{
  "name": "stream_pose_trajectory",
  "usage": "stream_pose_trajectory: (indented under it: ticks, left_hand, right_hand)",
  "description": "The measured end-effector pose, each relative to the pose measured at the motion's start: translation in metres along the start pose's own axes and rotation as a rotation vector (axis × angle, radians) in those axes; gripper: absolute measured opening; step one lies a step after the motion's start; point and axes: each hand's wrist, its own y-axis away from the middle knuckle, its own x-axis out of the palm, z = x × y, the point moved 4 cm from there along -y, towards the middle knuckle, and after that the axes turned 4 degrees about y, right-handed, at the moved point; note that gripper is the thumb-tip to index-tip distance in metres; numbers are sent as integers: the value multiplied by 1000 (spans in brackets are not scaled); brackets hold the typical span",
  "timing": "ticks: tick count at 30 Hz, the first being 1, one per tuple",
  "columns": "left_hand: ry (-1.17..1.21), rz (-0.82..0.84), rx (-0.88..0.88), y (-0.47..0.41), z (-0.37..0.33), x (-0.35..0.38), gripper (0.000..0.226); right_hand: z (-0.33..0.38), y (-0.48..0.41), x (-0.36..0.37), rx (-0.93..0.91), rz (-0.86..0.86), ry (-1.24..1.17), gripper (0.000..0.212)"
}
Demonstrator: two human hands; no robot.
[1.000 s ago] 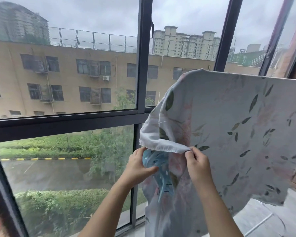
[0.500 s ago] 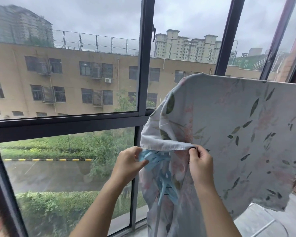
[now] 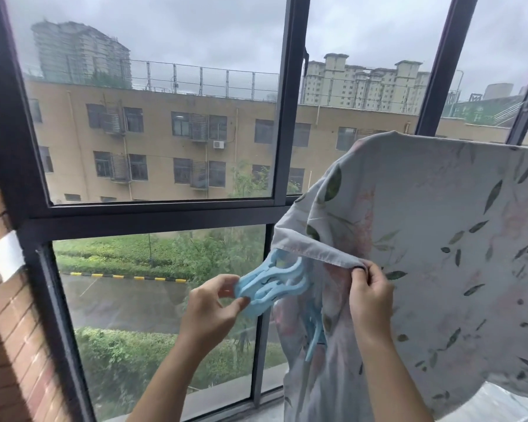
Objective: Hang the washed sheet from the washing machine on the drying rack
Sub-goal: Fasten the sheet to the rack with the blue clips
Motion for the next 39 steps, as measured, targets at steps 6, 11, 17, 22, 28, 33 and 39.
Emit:
stream_pose_trajectory:
  ticks: [6, 11, 17, 22, 28, 33, 39]
  left_hand:
    - [431, -13, -197, 26, 11, -18, 31]
    - [614, 50, -207, 23, -12, -5, 40]
    - [713, 135, -236, 24, -14, 17, 88]
    - [743, 239, -242, 26, -21, 35, 97]
    - [763, 322, -241, 28, -23, 54, 76]
    - [697, 269, -283, 27, -9, 64, 65]
    - [370, -114, -385, 5, 29, 49, 20]
  right_hand:
    - [-6, 29, 16, -8, 201, -66, 31]
    - [-10, 48, 32, 27, 503, -92, 42]
    - [-6, 57, 37, 85, 722, -245, 67]
    - [2, 60, 31, 93, 782, -325, 63]
    - [-8, 60, 22, 176, 723, -338, 31]
    - [-23, 56, 19, 248, 587, -291, 19]
    - [-38, 47, 7, 305, 535, -214, 16]
